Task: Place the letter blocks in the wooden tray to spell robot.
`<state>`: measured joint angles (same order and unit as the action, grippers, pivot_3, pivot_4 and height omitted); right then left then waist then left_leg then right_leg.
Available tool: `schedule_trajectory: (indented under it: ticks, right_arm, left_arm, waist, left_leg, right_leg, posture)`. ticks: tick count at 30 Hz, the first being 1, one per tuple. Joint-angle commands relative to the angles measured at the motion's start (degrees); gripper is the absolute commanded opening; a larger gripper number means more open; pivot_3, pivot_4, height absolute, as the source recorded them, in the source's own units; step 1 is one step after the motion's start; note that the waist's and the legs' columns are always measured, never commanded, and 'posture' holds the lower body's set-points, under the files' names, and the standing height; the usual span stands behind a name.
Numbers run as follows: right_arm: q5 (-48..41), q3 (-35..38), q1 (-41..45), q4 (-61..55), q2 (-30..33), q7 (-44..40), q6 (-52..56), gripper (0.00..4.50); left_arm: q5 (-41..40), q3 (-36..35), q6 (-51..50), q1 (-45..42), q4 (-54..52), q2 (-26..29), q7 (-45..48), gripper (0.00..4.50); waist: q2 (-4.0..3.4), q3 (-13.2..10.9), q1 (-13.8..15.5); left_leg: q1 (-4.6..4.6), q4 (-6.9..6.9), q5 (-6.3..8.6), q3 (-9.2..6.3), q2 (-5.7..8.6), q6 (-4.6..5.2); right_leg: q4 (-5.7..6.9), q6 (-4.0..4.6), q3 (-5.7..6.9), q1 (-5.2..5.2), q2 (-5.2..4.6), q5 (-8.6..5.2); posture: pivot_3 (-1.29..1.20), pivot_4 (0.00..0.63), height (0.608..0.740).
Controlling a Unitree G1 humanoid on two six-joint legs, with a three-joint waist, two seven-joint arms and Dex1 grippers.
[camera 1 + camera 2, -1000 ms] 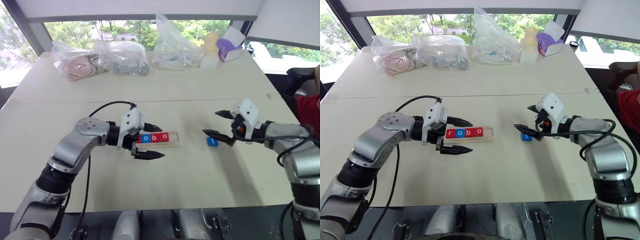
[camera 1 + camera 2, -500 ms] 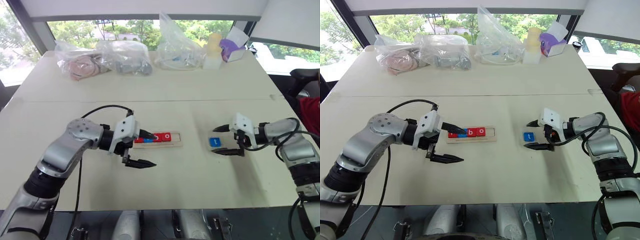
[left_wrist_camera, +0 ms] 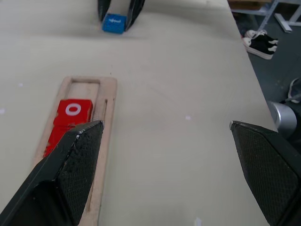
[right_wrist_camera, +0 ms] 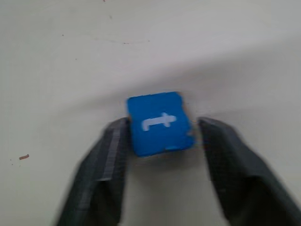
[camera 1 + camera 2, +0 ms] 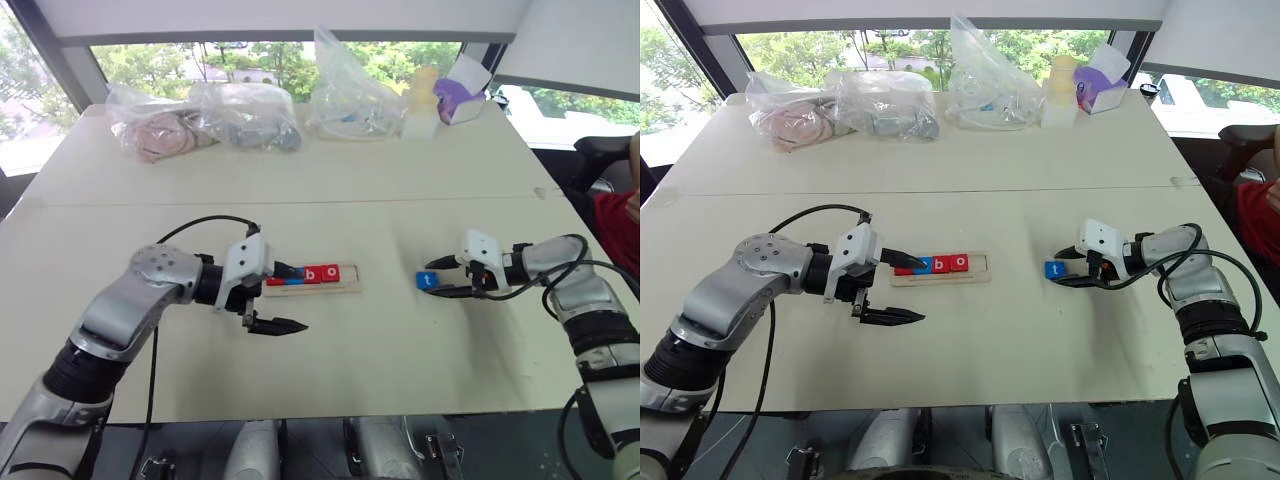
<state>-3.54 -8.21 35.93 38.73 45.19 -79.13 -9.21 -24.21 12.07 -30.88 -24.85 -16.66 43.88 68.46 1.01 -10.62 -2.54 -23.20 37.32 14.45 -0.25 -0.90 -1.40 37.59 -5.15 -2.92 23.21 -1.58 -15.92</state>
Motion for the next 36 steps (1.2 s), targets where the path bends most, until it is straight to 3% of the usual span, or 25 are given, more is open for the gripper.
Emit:
schedule_trajectory:
  ticks: [1,5,9,12,18,26,36]
  right_arm:
    - [1.26,-0.61,-0.16,0.36,-0.24,0.1,-0.45,1.14]
    - [-0.79,0.54,-0.03,-3.33,-0.68,0.13,4.69,1.14]
    - [-6.92,1.91,3.2,-13.73,-4.25,0.29,19.11,1.14]
    - [-6.42,0.14,4.81,-17.63,-6.1,0.74,23.03,1.14]
    - [2.15,-6.13,7.26,-12.4,-10.0,5.98,15.31,1.14]
    - [3.67,-8.39,8.56,-11.94,-12.19,5.43,15.39,1.14]
    - [3.71,-9.16,10.09,-13.99,-13.41,3.71,19.29,1.14]
  left_arm:
    - [-0.29,-2.53,0.25,0.44,-0.84,1.23,-0.4,4.5]
    - [-0.65,-4.12,0.18,0.63,-0.24,2.53,-0.58,4.5]
    - [-1.41,-6.75,-0.12,0.92,1.11,4.15,-0.15,4.5]
    - [-1.07,-7.19,0.56,1.18,1.98,5.14,0.86,4.5]
    - [-0.87,-8.69,0.56,2.01,1.4,4.92,-1.47,4.5]
    - [-1.33,-9.72,-1.06,8.62,-4.8,4.67,-5.23,4.5]
    - [-1.97,-9.62,-2.48,9.1,-6.18,4.3,-7.58,4.5]
  waist:
    - [0.0,0.0,0.01]
    - [0.0,0.0,0.0]
    - [-0.01,-0.01,-0.18]
    - [-0.13,-0.07,0.02]
    - [-0.08,-0.06,0.54]
    - [-0.08,-0.07,0.03]
    - [-0.08,-0.07,0.05]
  left_leg:
    - [0.01,0.01,0.0,-0.01,0.0,0.0]
    - [0.06,0.01,0.0,-0.01,0.0,0.0]
    - [0.1,0.01,0.0,0.02,-0.01,0.0]
    - [0.08,0.0,-0.01,0.02,-0.01,-0.01]
    - [-0.09,0.02,-0.01,-0.05,0.07,-0.02]
    - [-0.13,0.01,-0.01,-0.02,0.06,-0.02]
    - [-0.11,0.02,-0.02,-0.03,0.05,-0.03]
  right_leg:
    - [0.01,0.0,0.0,-0.02,0.0,0.0]
    - [0.1,0.0,-0.01,-0.03,-0.01,0.0]
    - [0.28,0.01,-0.04,0.04,0.0,-0.01]
    - [0.47,0.03,-0.07,0.19,0.01,-0.01]
    - [0.36,0.03,0.0,0.23,-0.04,-0.02]
    - [0.42,0.01,-0.01,0.34,-0.09,-0.01]
    - [0.48,0.02,-0.01,0.33,-0.05,-0.01]
  posture:
    - [0.0,0.15,0.735]
    - [0.0,0.15,0.735]
    - [0.0,0.15,0.735]
    - [0.0,0.15,0.735]
    - [0.0,0.15,0.735]
    - [0.0,0.15,0.735]
    - [0.0,0.15,0.735]
